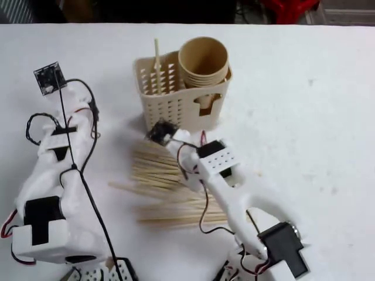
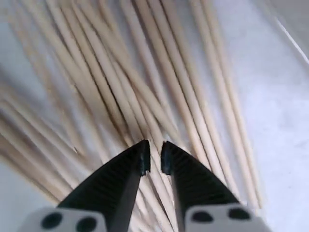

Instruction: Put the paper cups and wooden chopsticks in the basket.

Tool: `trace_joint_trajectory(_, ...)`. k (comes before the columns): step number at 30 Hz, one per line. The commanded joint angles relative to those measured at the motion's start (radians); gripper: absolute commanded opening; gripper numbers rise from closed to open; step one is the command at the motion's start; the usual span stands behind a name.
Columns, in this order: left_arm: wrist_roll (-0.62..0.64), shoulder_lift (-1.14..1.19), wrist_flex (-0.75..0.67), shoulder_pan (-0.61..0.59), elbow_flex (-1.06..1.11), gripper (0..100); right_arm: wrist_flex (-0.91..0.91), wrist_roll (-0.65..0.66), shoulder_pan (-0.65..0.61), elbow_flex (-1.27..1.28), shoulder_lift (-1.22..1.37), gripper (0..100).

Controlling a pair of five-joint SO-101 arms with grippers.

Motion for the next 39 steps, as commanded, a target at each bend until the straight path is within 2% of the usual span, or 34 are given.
trace_joint_trajectory(1,-0.008,-0.007,-0.021,-0.002,-0.046,9,-0.013,0.127,-0.044,-0.041,-0.013,18.5)
trace_joint_trajectory(5,-0.008,-0.007,-0.021,-0.002,-0.046,9,-0.024,0.276,-0.041,-0.068,-0.007,19.8)
trace_joint_trajectory(10,-0.008,-0.005,-0.021,-0.002,-0.046,9,-0.082,0.341,-0.027,-0.072,-0.002,19.8)
trace_joint_trajectory(22,-0.008,-0.005,-0.021,-0.002,-0.046,9,-0.189,0.342,-0.027,0.008,0.036,19.4)
trace_joint_trajectory(32,-0.008,-0.005,-0.021,-0.002,-0.046,9,-0.182,0.331,-0.022,0.003,0.097,2.2)
trace_joint_trajectory(36,-0.008,-0.005,-0.021,-0.002,-0.046,9,-0.168,0.327,-0.021,0.008,0.062,1.6)
trace_joint_trajectory(39,-0.008,-0.005,-0.023,-0.002,-0.046,9,-0.125,0.269,-0.021,0.003,0.010,1.5)
